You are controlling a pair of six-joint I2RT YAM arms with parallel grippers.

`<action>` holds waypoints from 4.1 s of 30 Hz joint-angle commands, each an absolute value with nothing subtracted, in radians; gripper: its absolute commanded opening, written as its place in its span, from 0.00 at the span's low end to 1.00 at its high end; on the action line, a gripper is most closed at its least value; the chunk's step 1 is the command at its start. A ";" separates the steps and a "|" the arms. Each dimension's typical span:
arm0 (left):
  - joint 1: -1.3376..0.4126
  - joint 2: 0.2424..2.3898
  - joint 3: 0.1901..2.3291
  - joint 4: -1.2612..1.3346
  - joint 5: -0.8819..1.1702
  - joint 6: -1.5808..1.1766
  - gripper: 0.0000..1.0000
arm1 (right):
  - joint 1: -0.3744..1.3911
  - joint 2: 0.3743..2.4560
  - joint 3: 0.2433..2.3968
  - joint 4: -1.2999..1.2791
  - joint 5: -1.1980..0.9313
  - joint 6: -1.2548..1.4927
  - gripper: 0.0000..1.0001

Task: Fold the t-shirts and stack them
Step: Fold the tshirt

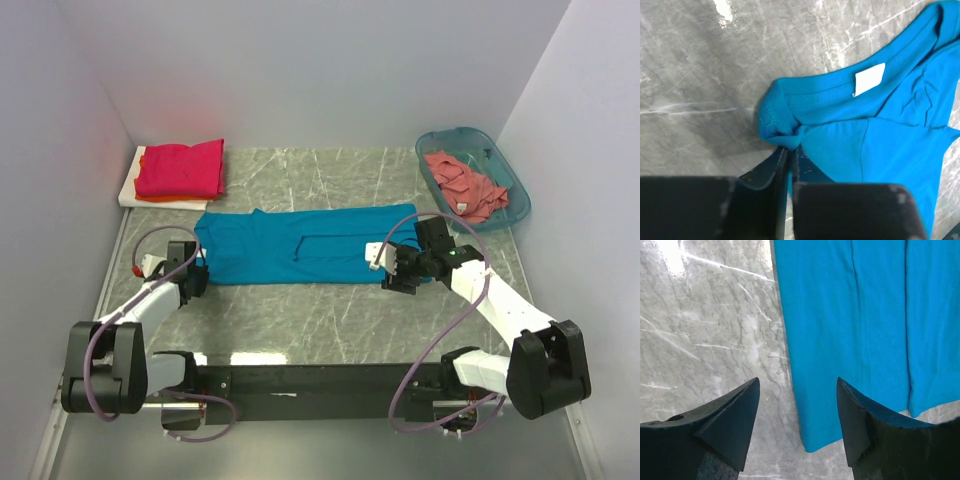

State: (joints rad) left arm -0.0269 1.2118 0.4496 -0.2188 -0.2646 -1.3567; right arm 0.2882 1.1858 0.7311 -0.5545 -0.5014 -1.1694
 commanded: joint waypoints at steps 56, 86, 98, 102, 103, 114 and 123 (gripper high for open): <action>-0.034 1.255 0.469 -0.086 0.088 -0.965 0.00 | 0.189 0.726 0.446 -0.926 -0.288 -1.453 0.46; -0.235 2.073 1.671 -0.842 -0.244 -0.991 0.53 | 0.175 1.097 0.830 -0.600 -0.733 -0.690 0.64; -0.252 2.233 1.824 -0.946 -0.298 -1.009 0.41 | 0.141 1.083 0.818 -0.603 -0.767 -0.707 0.64; -0.252 2.298 1.888 -0.977 -0.302 -0.983 0.36 | 0.132 1.066 0.818 -0.615 -0.782 -0.716 0.64; -0.252 2.319 1.899 -0.982 -0.304 -0.980 0.36 | 0.129 1.059 0.818 -0.620 -0.790 -0.718 0.64; -0.252 2.425 2.020 -0.904 -0.189 -0.870 0.31 | 0.100 1.043 0.827 -0.644 -0.827 -0.732 0.63; -0.261 2.631 2.328 -0.746 0.078 -0.802 0.34 | 0.095 1.061 0.836 -0.666 -0.824 -0.745 0.63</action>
State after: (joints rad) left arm -0.2508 2.5244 2.2818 -0.8787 -0.0654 -0.8326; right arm 0.1020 1.0603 0.8242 -0.6525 -0.8059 -0.7307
